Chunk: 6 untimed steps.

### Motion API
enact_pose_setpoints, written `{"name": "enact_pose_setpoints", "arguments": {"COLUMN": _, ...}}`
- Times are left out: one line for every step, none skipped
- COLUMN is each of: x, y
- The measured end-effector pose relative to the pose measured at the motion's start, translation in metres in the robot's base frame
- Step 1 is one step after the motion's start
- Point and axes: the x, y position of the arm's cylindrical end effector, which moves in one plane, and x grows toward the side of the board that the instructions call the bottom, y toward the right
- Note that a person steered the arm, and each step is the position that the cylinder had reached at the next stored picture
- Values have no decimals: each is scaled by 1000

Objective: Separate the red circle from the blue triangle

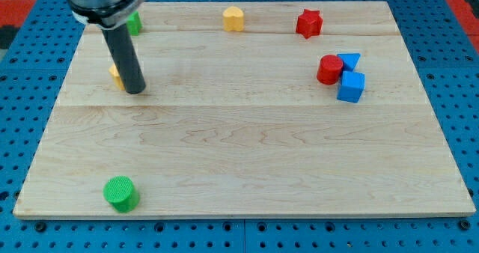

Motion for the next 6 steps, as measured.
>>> {"name": "enact_pose_setpoints", "arguments": {"x": 2, "y": 29}}
{"name": "enact_pose_setpoints", "arguments": {"x": -22, "y": 41}}
{"name": "enact_pose_setpoints", "arguments": {"x": -45, "y": 41}}
{"name": "enact_pose_setpoints", "arguments": {"x": -62, "y": 41}}
{"name": "enact_pose_setpoints", "arguments": {"x": -68, "y": 41}}
{"name": "enact_pose_setpoints", "arguments": {"x": -68, "y": 53}}
